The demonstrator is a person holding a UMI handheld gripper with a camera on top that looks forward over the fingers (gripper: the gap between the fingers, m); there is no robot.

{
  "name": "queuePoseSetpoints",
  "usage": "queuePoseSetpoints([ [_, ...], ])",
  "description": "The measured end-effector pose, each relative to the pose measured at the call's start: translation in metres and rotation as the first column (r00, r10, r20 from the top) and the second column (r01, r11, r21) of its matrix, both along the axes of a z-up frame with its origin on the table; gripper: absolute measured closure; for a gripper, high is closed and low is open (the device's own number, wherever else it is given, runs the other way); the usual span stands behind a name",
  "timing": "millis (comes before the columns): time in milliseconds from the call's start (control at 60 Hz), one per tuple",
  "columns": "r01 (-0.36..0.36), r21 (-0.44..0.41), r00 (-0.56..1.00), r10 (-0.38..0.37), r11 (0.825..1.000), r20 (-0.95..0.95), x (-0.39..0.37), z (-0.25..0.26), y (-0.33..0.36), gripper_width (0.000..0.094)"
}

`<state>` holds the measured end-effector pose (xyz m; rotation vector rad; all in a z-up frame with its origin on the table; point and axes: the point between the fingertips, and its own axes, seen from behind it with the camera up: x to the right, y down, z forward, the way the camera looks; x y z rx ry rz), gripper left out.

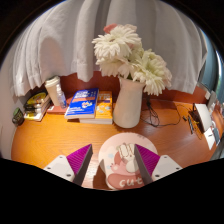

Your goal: Arrange mouse

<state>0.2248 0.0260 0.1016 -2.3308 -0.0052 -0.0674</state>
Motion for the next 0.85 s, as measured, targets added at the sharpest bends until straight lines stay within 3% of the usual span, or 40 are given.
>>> queuePoseSetpoints([
  [400,0.013,0.182,1.000,-0.012,0.983,-0.006,-0.101,0.131,-0.060,0.0078],
  [567,-0.009,0.201,1.000,0.013,0.979,-0.019,-0.142,0.139,-0.088,0.0081],
  [850,-0.033,0.156,0.999,0.034,0.987,-0.006,-0.181,0.116,-0.135,0.0082],
])
